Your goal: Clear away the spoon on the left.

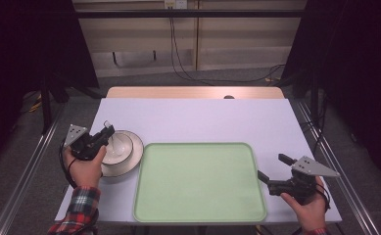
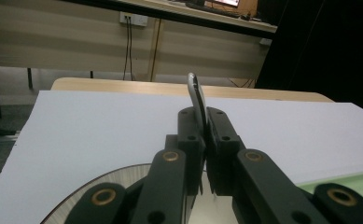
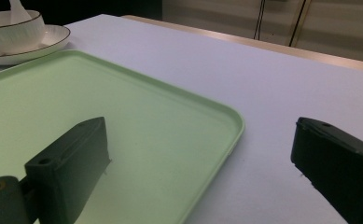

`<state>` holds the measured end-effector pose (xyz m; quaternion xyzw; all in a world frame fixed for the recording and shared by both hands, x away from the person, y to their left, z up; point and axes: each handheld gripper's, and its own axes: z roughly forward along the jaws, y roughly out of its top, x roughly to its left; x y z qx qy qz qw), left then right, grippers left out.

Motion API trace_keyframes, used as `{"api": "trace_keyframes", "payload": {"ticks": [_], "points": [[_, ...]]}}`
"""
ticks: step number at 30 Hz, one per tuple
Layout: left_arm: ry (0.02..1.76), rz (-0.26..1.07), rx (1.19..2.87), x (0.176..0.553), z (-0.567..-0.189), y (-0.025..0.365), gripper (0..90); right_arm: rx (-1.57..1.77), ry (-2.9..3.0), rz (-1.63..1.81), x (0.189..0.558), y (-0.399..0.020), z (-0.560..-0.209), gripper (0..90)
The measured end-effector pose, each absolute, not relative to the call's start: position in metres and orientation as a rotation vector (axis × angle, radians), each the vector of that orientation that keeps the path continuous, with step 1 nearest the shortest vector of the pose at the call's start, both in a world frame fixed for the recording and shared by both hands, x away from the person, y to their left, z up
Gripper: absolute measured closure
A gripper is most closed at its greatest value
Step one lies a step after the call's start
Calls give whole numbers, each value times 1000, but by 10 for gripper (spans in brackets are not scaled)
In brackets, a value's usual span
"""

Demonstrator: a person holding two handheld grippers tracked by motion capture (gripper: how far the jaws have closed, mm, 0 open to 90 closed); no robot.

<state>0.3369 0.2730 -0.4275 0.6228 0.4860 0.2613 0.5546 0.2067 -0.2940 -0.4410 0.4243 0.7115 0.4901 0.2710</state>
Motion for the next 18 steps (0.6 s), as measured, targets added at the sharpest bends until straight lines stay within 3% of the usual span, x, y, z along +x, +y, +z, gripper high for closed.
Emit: {"api": "trace_keyframes", "payload": {"ticks": [18], "points": [[1133,575,1453,330,-401,282,856,1149,1916,1325,207,-293,-441,34]]}}
